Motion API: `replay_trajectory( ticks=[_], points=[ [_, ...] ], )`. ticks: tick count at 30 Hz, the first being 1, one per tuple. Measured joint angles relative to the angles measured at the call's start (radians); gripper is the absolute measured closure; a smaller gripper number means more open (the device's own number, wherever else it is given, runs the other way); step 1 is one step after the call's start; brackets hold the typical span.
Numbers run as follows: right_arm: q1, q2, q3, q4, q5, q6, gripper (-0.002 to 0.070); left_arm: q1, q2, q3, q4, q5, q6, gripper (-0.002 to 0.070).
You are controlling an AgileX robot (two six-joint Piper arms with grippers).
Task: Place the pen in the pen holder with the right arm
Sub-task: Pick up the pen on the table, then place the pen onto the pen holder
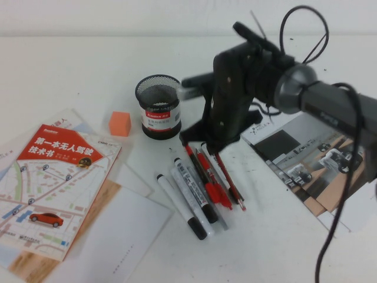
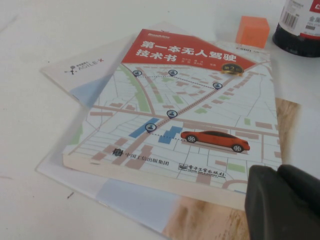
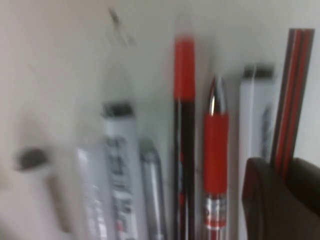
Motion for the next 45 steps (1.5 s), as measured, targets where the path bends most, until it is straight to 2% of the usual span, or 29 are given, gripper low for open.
replay_trajectory(
  ticks=[7, 11, 20, 27, 30, 35, 38, 43, 45],
  points=[
    [0.004, -0.134, 0.000, 0.000, -0.164, 0.000, 0.0646, 0.000, 0.000, 0.000, 0.000, 0.000, 0.000, 0.0676],
    [0.007, -0.206, 0.017, 0.006, -0.371, 0.000, 0.0646, 0.000, 0.000, 0.000, 0.000, 0.000, 0.000, 0.0676],
    [0.011, -0.285, 0.271, -0.031, -1.162, 0.000, 0.0647, 0.000, 0.000, 0.000, 0.000, 0.000, 0.000, 0.0676],
    [0.011, -0.169, 0.377, -0.087, -1.666, 0.000, 0.0647, 0.000, 0.000, 0.000, 0.000, 0.000, 0.000, 0.0676],
    [0.011, -0.102, 0.377, -0.087, -1.784, 0.000, 0.0647, 0.000, 0.000, 0.000, 0.000, 0.000, 0.000, 0.0676],
    [0.011, -0.026, 0.379, -0.068, -1.797, 0.000, 0.0640, 0.000, 0.000, 0.000, 0.000, 0.000, 0.000, 0.0676],
    [0.011, -0.016, 0.382, -0.062, -1.779, 0.000, 0.0575, 0.000, 0.000, 0.000, 0.000, 0.000, 0.000, 0.0676],
    [0.001, -0.016, 0.382, -0.023, -1.747, 0.000, 0.0331, 0.000, 0.000, 0.000, 0.000, 0.000, 0.000, 0.0676],
    [-0.005, -0.016, 0.382, -0.011, -1.731, 0.000, 0.0283, 0.000, 0.000, 0.000, 0.000, 0.000, 0.000, 0.0676]
  ],
)
